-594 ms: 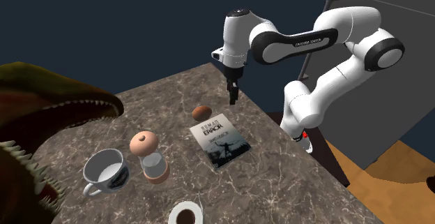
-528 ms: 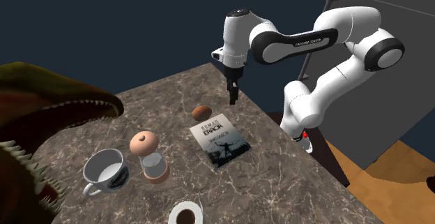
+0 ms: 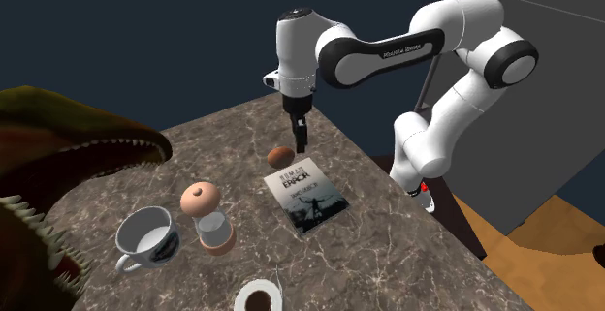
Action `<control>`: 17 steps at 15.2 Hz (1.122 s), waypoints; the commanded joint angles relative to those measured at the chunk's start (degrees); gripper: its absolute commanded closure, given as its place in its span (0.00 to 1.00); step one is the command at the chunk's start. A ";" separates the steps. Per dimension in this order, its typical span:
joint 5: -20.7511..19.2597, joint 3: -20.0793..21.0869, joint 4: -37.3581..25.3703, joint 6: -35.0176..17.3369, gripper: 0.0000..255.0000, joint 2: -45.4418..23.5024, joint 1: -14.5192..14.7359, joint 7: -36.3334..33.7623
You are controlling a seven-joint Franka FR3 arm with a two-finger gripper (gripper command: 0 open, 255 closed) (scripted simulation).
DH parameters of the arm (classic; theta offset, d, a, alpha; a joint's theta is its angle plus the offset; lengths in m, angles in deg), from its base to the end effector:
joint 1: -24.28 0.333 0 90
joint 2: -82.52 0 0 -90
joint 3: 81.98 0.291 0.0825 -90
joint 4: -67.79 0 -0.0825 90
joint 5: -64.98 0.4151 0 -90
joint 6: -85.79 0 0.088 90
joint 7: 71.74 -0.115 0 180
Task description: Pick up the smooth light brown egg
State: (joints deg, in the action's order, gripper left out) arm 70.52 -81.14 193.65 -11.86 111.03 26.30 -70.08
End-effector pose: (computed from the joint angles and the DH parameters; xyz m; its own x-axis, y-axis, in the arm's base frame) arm 0.4435 0.0327 0.5426 0.9979 0.0641 0.0072 0.0645 -0.9940 -0.0886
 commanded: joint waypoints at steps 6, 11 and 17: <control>2.14 1.52 -12.27 1.83 0.00 -11.40 1.97 -0.15; 2.25 1.61 -8.15 -1.97 0.00 -11.10 1.99 0.26; 2.29 1.64 -6.97 -3.16 1.00 -11.10 2.00 0.39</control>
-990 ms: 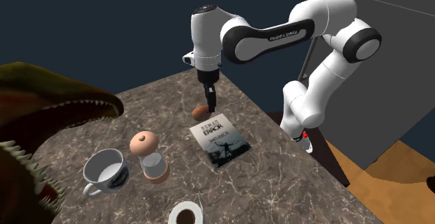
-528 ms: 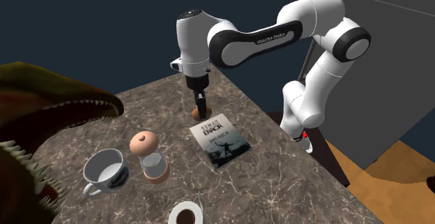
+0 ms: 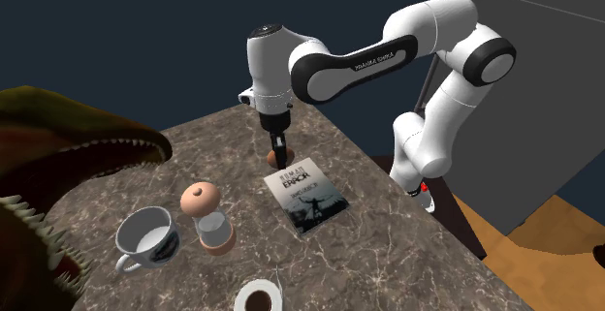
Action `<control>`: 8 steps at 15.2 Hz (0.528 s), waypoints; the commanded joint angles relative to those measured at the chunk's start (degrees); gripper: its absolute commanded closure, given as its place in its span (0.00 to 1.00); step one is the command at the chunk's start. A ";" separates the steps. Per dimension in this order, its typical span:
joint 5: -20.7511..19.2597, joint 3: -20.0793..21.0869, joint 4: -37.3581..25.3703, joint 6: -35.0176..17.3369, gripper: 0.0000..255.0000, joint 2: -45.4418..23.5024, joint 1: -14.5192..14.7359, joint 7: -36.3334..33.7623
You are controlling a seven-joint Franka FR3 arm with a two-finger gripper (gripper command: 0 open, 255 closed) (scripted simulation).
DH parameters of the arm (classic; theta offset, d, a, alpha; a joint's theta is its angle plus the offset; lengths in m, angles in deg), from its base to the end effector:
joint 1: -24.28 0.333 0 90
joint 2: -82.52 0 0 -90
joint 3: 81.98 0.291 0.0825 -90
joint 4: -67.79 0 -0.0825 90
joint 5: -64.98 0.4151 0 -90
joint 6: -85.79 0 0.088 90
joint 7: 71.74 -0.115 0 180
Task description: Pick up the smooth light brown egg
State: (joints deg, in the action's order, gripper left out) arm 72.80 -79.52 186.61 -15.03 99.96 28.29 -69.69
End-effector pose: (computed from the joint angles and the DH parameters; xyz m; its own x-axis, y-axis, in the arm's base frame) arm 0.4970 0.0710 0.5190 0.9927 0.1205 -0.0071 0.1187 -0.9855 -0.1210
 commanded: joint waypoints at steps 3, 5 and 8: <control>0.01 0.02 0.07 0.01 1.00 -0.03 0.02 0.00; 0.02 0.03 0.07 0.02 1.00 -0.02 0.02 -0.03; -0.01 -0.01 -0.65 0.75 1.00 -0.01 0.02 -0.08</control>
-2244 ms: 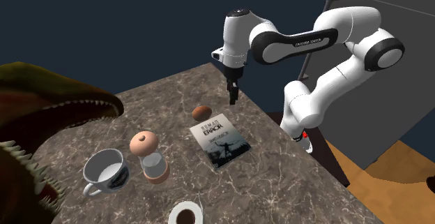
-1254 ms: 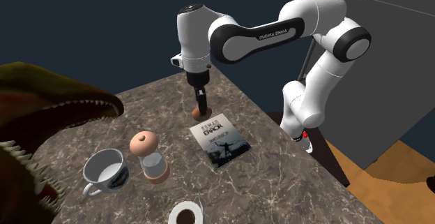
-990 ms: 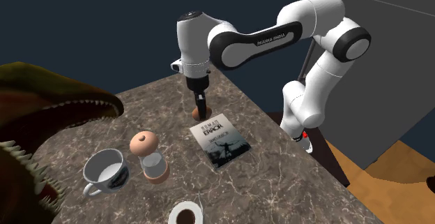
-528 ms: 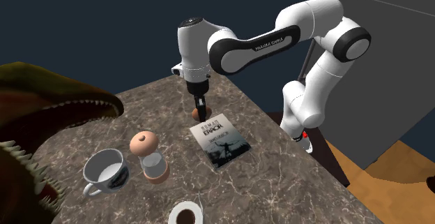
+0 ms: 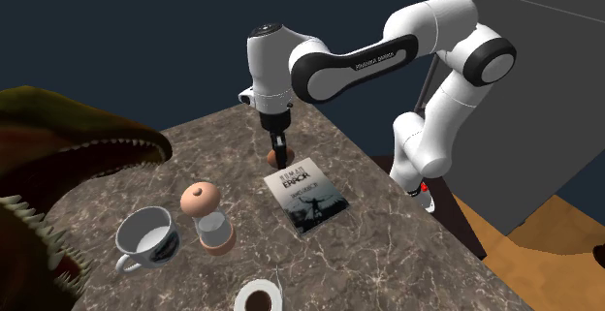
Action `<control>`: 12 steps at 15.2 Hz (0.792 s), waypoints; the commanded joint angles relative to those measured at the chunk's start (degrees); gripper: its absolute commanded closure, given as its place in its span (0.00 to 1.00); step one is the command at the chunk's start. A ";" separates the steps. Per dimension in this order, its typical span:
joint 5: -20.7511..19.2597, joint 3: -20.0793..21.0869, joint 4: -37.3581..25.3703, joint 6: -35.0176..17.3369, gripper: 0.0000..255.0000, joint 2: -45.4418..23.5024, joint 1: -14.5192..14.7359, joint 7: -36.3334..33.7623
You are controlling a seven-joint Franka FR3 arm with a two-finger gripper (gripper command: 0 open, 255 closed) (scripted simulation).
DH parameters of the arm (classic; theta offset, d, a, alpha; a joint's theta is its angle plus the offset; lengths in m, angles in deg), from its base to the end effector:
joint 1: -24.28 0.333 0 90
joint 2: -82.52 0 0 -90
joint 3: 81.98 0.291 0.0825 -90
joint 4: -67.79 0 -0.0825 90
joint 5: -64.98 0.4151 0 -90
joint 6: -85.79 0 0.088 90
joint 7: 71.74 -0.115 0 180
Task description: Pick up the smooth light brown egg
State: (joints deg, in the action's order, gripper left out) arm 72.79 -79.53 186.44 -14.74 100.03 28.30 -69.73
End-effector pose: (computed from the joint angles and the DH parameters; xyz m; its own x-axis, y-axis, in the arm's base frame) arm 0.4965 0.0710 0.5207 0.9927 0.1205 -0.0080 0.1186 -0.9855 -0.1209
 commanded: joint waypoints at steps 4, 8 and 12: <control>-0.10 -0.08 -3.73 3.51 1.00 -0.27 -0.01 -0.37; -0.17 -0.15 -7.19 6.57 1.00 -0.66 -0.03 -0.71; -0.23 -0.21 -10.87 9.65 1.00 -1.24 -0.05 -1.05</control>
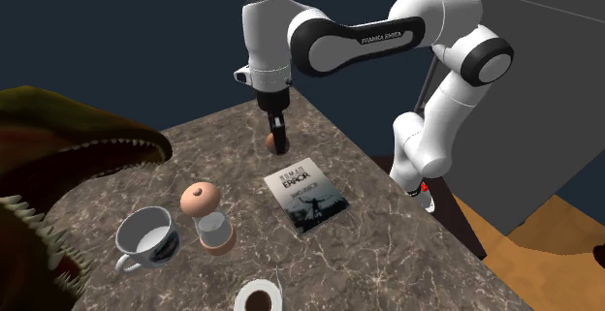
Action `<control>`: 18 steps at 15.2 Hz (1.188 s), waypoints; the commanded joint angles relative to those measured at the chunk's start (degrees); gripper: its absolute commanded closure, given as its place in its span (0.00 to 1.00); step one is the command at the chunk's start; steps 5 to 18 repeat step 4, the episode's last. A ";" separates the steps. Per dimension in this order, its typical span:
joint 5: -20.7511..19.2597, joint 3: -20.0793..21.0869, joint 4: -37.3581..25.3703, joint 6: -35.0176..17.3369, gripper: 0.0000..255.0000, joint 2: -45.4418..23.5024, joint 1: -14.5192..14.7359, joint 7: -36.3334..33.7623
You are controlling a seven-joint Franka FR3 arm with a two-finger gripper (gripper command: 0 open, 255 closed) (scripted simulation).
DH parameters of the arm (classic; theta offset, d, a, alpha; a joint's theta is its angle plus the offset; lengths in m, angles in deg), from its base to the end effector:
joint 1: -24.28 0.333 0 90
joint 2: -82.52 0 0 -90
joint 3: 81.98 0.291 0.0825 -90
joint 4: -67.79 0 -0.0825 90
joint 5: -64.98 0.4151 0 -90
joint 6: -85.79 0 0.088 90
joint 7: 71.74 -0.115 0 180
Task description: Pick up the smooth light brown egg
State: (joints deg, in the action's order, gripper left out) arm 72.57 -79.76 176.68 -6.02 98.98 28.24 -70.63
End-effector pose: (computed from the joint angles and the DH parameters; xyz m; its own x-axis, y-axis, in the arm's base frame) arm 0.4970 0.0707 0.5850 0.9926 0.1209 -0.0089 0.1189 -0.9855 -0.1213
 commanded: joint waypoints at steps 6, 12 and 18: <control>-0.04 -0.02 -3.18 2.59 1.00 -0.58 0.01 -0.34; -0.04 -0.02 -3.18 2.59 1.00 -0.58 0.01 -0.34; -0.04 -0.02 -3.18 2.59 1.00 -0.58 0.01 -0.34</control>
